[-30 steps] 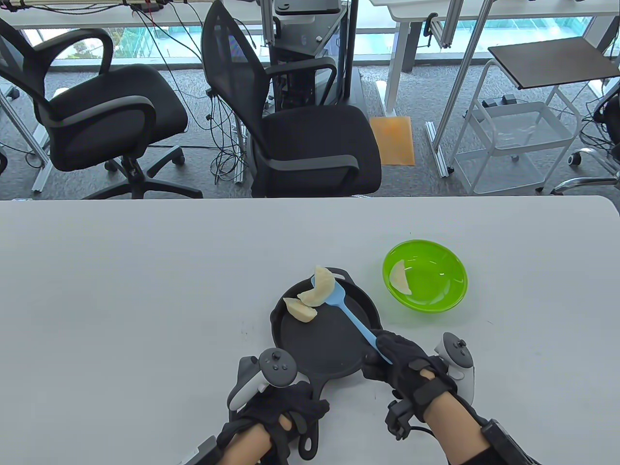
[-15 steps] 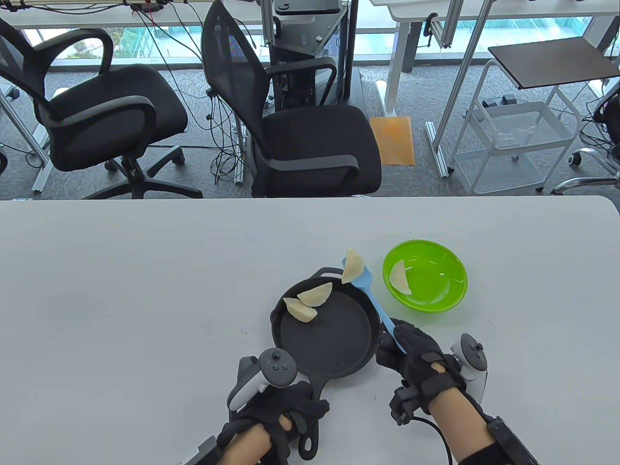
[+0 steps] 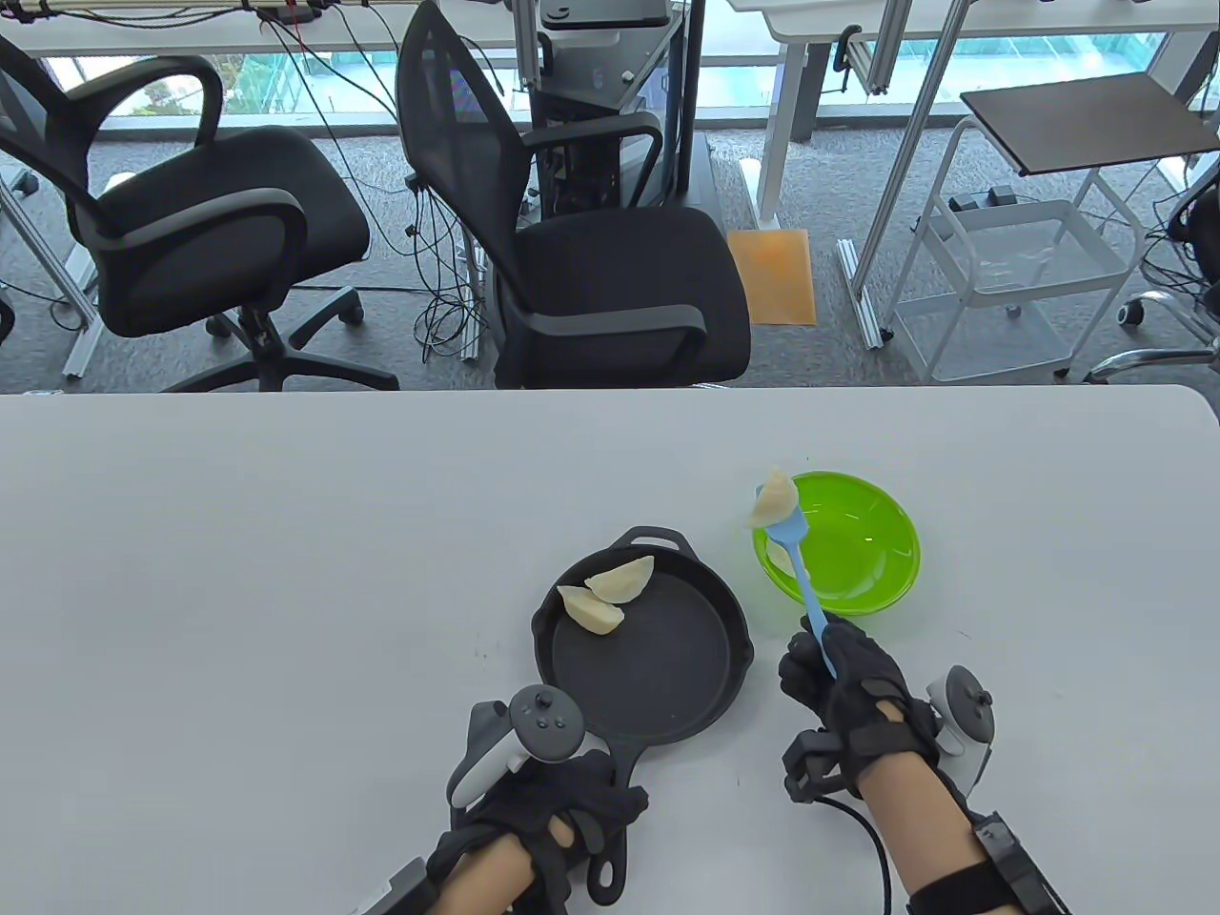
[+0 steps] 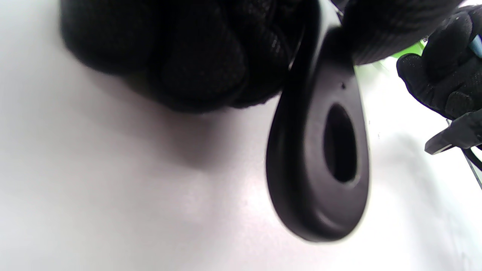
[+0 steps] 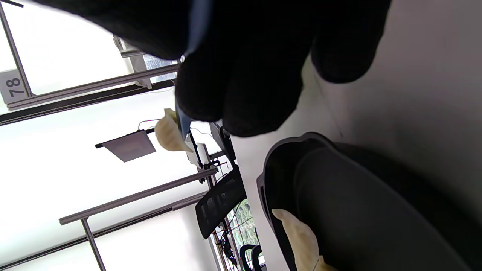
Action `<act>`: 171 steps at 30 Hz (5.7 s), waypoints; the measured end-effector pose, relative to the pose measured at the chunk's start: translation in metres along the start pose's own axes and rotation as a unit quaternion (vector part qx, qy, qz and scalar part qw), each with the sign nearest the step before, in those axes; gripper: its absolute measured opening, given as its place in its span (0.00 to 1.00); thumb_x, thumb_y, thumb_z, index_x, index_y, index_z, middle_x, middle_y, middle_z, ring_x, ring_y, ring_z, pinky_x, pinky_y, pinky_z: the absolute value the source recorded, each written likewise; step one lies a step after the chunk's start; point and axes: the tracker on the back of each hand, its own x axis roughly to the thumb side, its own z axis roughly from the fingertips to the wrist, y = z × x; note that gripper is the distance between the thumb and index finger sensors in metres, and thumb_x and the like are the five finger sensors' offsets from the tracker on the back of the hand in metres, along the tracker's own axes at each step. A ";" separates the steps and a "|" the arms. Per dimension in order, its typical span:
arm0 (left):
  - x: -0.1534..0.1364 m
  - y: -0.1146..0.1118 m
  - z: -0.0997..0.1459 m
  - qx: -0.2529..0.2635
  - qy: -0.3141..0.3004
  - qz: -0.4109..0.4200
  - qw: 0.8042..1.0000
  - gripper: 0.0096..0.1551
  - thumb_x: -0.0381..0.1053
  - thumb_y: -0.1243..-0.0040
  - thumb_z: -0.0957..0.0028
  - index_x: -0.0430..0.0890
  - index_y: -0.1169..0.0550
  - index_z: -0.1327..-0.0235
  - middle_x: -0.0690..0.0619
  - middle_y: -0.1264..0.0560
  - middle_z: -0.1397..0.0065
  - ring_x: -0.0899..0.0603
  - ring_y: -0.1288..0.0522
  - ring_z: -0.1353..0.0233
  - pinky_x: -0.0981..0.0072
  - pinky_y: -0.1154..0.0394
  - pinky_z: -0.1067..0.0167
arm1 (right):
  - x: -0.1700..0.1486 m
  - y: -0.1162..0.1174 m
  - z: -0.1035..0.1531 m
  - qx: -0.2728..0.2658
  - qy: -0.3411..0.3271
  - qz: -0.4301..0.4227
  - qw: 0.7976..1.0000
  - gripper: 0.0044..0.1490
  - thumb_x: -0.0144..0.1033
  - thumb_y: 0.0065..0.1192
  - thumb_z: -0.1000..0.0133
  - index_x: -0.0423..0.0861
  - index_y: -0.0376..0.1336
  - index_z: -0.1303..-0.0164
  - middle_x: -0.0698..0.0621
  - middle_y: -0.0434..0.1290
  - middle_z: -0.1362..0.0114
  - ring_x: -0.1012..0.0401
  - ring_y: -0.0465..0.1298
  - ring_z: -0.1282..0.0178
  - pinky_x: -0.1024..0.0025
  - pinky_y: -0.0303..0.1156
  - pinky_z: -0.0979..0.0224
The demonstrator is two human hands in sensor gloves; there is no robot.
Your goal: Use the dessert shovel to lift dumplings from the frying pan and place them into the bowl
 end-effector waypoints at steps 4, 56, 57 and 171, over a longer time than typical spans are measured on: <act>0.000 0.000 0.000 0.000 0.000 0.000 1.000 0.39 0.76 0.42 0.48 0.51 0.25 0.35 0.57 0.13 0.52 0.43 0.13 0.59 0.51 0.18 0.56 | 0.000 -0.008 -0.003 -0.024 0.000 0.000 1.000 0.36 0.45 0.57 0.40 0.38 0.62 0.26 0.53 0.79 0.42 0.55 0.84 0.49 0.43 0.69 0.31; -0.001 0.000 -0.001 0.000 0.000 0.000 1.000 0.39 0.76 0.42 0.48 0.51 0.25 0.35 0.57 0.13 0.52 0.43 0.13 0.59 0.51 0.18 0.56 | 0.045 -0.008 0.014 -0.139 -0.179 0.288 0.930 0.39 0.46 0.65 0.43 0.36 0.63 0.28 0.52 0.81 0.47 0.53 0.84 0.55 0.43 0.70 0.34; -0.001 0.000 -0.001 0.000 0.000 0.000 1.000 0.39 0.76 0.42 0.48 0.51 0.25 0.35 0.57 0.13 0.52 0.43 0.13 0.59 0.51 0.18 0.56 | 0.046 -0.006 0.014 -0.129 -0.187 0.290 0.930 0.39 0.46 0.65 0.43 0.36 0.63 0.27 0.51 0.81 0.46 0.53 0.84 0.55 0.43 0.70 0.34; -0.002 -0.001 -0.003 0.003 -0.002 0.007 1.000 0.38 0.75 0.41 0.47 0.50 0.25 0.34 0.57 0.13 0.52 0.43 0.13 0.59 0.51 0.18 0.56 | -0.041 0.063 0.011 0.249 0.115 0.243 0.930 0.36 0.43 0.63 0.41 0.39 0.65 0.25 0.51 0.82 0.45 0.57 0.85 0.57 0.49 0.73 0.36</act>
